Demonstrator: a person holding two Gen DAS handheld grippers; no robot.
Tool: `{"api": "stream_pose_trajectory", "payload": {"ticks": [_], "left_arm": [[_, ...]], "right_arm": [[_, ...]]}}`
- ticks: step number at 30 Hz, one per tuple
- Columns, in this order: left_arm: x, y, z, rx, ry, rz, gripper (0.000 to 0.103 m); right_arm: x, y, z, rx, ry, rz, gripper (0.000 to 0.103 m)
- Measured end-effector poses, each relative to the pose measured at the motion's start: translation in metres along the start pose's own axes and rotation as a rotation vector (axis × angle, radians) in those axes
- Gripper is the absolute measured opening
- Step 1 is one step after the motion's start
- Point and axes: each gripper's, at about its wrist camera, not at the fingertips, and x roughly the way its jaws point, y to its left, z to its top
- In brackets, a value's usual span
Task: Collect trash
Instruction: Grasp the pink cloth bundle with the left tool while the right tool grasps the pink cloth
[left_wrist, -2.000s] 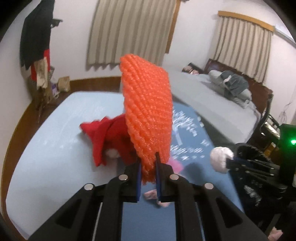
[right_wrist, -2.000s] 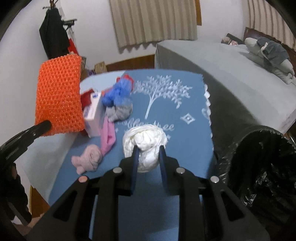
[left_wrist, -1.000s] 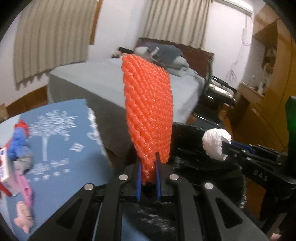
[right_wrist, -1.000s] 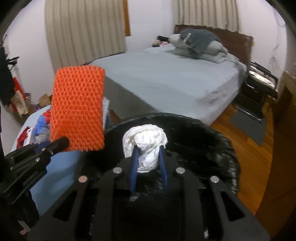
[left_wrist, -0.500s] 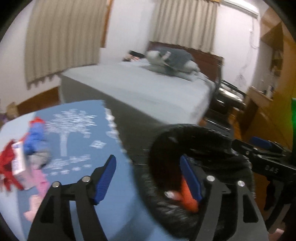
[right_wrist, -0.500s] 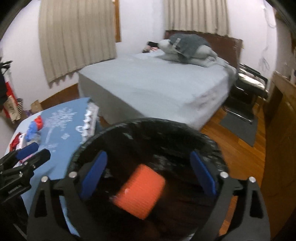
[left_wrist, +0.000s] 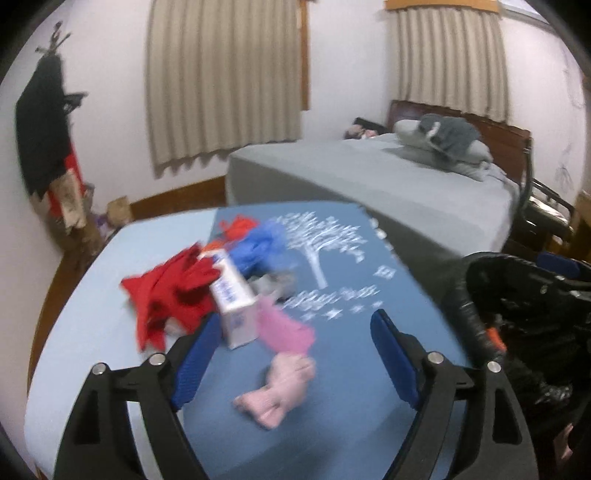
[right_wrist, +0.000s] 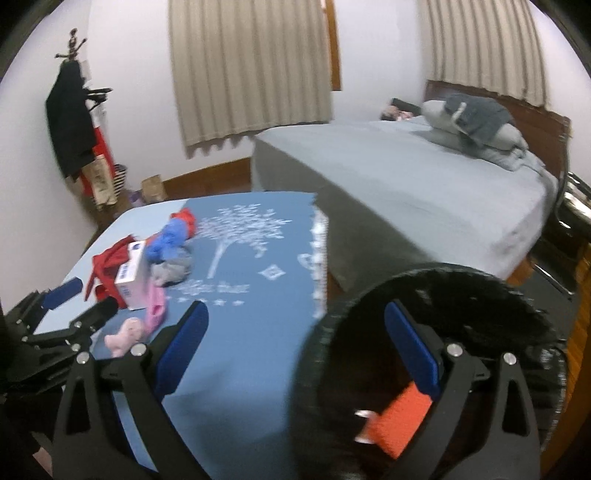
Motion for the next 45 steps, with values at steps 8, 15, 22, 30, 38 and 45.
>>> {"api": "stream_pose_trajectory", "payload": {"ticks": [8,15,22,30,38,45], "left_arm": [[0.015,0.020,-0.026,-0.050,0.068,0.000,0.074],[0.029,0.020,-0.039,-0.076,0.114,0.001,0.065],[0.040,0.012,-0.051,-0.060,0.177,-0.035,0.044],[0.024,0.017,-0.043,-0.085,0.125,-0.053,0.028],[0.002,0.044,-0.026,-0.109,0.052,0.027,0.028],[0.003,0.073,-0.026,-0.124,0.052,0.105,0.028]], "right_arm": [[0.015,0.024,-0.008,-0.029,-0.004,0.036,0.094],[0.026,0.027,-0.012,-0.029,0.007,0.034,0.094],[0.031,0.029,-0.016,-0.037,0.022,0.036,0.094],[0.035,0.035,-0.015,-0.043,0.025,0.054,0.094],[0.056,0.064,-0.008,-0.061,0.032,0.126,0.094],[0.093,0.100,-0.006,-0.089,0.098,0.195,0.093]]}}
